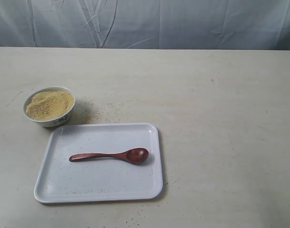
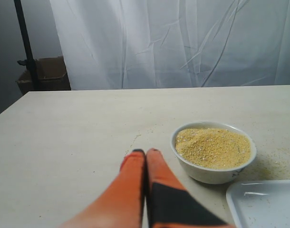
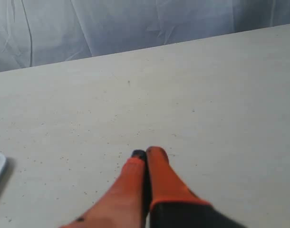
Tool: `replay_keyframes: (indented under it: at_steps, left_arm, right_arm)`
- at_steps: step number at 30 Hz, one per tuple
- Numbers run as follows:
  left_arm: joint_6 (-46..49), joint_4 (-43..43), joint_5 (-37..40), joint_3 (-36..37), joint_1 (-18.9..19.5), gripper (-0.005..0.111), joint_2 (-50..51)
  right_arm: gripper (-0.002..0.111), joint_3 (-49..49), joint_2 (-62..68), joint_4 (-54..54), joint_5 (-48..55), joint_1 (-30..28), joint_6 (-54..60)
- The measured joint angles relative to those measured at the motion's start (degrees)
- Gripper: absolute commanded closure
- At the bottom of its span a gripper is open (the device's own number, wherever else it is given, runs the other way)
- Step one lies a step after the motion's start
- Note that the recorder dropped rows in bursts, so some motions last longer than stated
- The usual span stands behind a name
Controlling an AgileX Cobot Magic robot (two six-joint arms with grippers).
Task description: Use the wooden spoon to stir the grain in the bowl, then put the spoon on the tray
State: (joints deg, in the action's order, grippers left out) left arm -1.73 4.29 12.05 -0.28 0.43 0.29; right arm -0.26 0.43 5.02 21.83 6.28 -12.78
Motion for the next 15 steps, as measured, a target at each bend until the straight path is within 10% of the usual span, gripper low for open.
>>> replay_keyframes:
  at_steps: [15]
  left_arm:
    - [0.0, 0.0, 0.0, 0.0, 0.0, 0.106, 0.0]
  right_arm:
    - [0.108, 0.0, 0.0, 0.3, -0.2, 0.0, 16.7]
